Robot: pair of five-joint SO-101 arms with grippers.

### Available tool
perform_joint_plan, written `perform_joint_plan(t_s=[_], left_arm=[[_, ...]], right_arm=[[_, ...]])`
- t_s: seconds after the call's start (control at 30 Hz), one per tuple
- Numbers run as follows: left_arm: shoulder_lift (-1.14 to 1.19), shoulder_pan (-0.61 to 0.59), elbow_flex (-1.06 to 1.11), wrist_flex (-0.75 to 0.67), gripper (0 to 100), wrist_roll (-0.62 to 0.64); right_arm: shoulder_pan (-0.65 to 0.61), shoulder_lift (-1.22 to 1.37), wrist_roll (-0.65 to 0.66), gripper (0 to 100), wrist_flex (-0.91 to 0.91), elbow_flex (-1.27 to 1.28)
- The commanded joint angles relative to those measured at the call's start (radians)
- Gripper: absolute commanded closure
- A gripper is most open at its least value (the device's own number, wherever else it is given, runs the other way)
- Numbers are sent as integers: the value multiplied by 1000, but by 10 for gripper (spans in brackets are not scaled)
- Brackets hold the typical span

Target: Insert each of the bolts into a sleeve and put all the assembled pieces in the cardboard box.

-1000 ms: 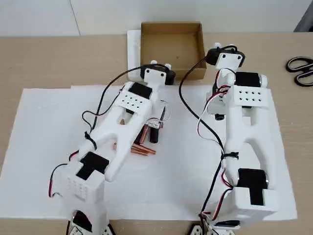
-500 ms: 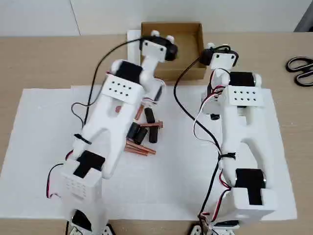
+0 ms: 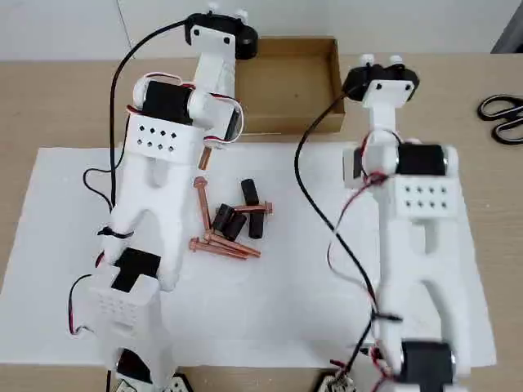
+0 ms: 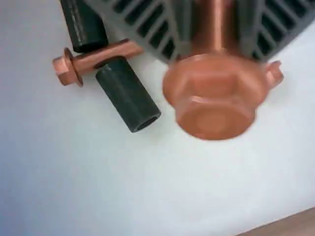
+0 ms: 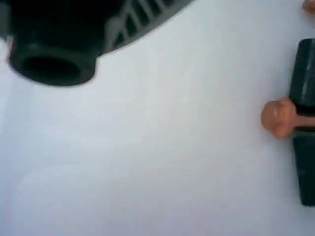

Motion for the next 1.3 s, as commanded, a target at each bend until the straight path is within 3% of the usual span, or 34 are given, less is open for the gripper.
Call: perform_joint_plan(t_s=[0.0,0.13,0.33,0.63,0.77,0.83,1.0,1.17,1.27], left_arm=[[-117,2,-45,20,994,-9],[-224,49,27,20,994,-63],[-387,77,176,18,994,-75],[-601,75,394,17,994,-74],[-694,75,456,17,994,5],[-738,66,492,17,994,11],[-870,61,668,17,994,11],[-1007,58,826,-31,994,17],[-1086,60,895,-103,994,87]], right_arm=[[-10,-321,51,991,-133,195],[-8,-573,107,995,-266,437],[-4,-595,189,995,-317,620],[-7,-662,183,995,-288,640],[-8,-664,181,995,-228,640],[-12,-665,163,995,-219,640],[-12,-719,-95,995,-191,643],[-58,-894,-44,995,-180,661],[-119,-1013,-38,995,-189,729]])
